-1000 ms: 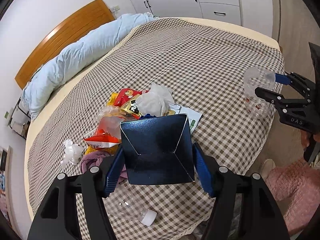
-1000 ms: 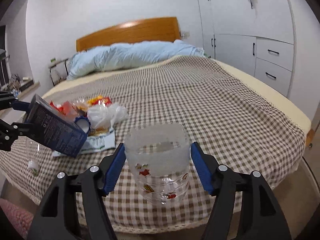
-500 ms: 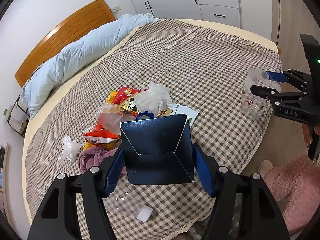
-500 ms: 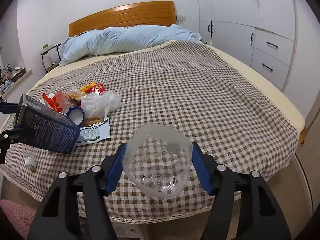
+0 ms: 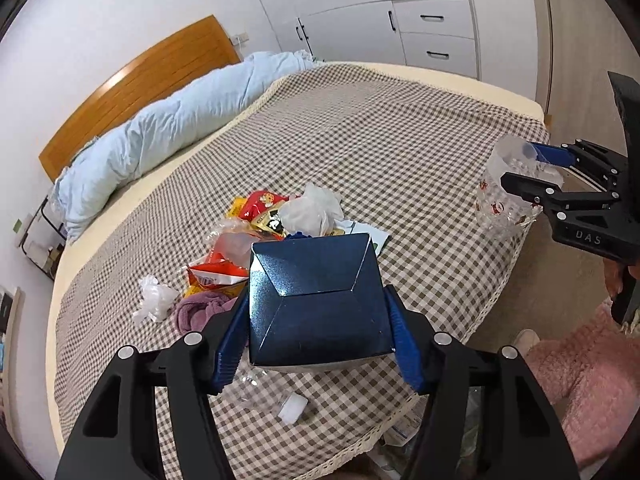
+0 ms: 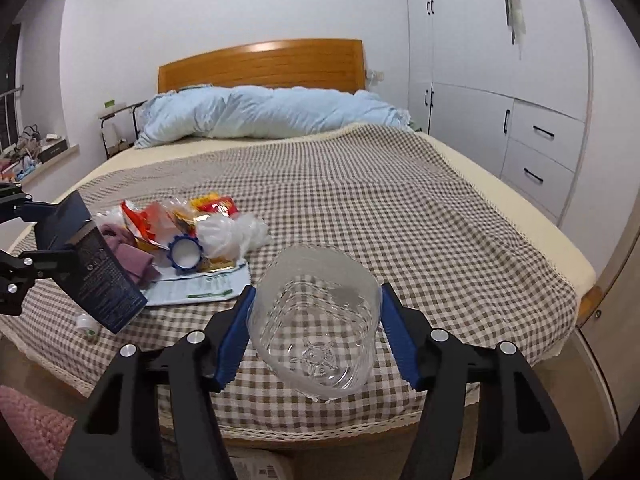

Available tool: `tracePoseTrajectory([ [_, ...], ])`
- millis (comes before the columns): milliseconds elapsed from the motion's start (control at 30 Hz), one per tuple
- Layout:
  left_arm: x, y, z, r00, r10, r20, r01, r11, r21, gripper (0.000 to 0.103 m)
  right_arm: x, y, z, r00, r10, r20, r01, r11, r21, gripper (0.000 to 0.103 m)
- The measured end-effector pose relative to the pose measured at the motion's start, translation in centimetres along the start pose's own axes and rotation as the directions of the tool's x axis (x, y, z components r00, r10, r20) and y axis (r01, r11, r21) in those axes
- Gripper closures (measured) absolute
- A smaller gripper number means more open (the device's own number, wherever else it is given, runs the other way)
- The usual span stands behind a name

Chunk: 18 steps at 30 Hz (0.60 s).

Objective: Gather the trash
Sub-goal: 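Lift the clear cup with the right tool while the left tool holds the blue carton, then carry the blue carton in the left tool and the cup in the right tool toward the bin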

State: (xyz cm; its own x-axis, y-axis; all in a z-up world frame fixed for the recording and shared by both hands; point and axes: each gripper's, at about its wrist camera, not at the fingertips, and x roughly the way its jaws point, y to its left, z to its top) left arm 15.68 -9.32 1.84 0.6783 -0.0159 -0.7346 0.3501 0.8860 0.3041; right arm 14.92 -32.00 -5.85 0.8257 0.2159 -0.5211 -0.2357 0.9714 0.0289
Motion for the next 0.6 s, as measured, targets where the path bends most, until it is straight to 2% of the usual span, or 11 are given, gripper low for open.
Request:
tracePoseTrajectory([
  [600,-6.7,-2.2,-2.7,0.996,-0.029,0.089,0.029,1.000,0.000,0.043,-6.9,2.1,-2.0,0.994,0.083,0.067,-0.082,0.997,-0.014,0.043],
])
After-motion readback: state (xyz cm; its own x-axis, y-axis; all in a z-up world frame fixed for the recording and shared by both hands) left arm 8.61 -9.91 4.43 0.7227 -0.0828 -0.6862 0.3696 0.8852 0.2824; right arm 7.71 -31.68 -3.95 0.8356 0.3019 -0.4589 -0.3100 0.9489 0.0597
